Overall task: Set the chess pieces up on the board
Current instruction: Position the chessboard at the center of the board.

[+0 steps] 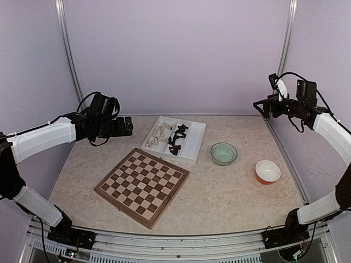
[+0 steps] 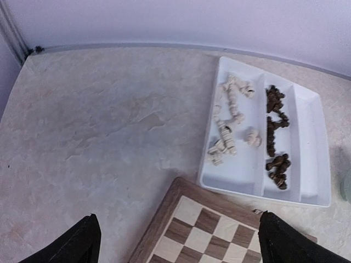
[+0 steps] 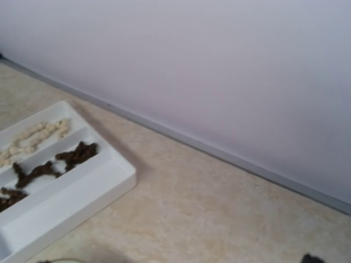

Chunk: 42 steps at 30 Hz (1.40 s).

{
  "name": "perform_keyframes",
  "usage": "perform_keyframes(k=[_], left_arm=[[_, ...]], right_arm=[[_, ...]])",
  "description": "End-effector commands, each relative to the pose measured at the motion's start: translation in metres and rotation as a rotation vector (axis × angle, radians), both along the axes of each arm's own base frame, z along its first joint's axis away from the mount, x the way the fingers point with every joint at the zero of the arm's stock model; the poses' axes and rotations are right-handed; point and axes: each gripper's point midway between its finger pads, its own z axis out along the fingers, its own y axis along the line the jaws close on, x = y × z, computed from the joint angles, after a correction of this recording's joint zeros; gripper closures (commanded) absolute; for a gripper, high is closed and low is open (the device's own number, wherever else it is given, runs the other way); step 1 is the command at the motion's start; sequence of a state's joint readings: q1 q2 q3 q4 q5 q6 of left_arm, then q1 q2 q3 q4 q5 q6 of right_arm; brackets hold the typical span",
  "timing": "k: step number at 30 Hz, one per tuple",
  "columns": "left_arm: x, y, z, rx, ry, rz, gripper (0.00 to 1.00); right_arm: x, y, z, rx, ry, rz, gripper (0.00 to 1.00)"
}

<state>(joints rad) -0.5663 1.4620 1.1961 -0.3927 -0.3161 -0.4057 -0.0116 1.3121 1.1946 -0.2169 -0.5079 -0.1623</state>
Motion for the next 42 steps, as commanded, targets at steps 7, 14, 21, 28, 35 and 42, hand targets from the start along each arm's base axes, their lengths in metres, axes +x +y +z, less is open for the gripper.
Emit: perform_keyframes(k=[7, 14, 21, 28, 35, 42], left_arm=[[-0.005, 0.075, -0.097, -0.126, 0.196, 0.120, 0.01], [-0.013, 0.086, -0.148, -0.168, 0.329, 0.152, 0.01], [-0.030, 0.061, -0.174, -0.268, 0.423, 0.072, 0.01], [-0.074, 0.024, -0.179, -0.281, 0.481, -0.039, 0.01], [-0.123, -0.024, -0.170, -0.267, 0.524, -0.197, 0.01], [-0.169, -0.090, -0.166, -0.279, 0.567, -0.378, 0.01]], right_arm=[[-0.052, 0.041, -0.060, -0.042, 0.102, 0.332, 0.06], [-0.072, 0.064, -0.080, -0.020, 0.146, 0.441, 0.09], [-0.075, 0.073, -0.093, 0.001, 0.182, 0.484, 0.11], [-0.074, 0.078, -0.100, 0.005, 0.194, 0.512, 0.11], [-0.072, 0.087, -0.110, 0.004, 0.220, 0.554, 0.13], [-0.075, 0.097, -0.124, -0.005, 0.251, 0.597, 0.15]])
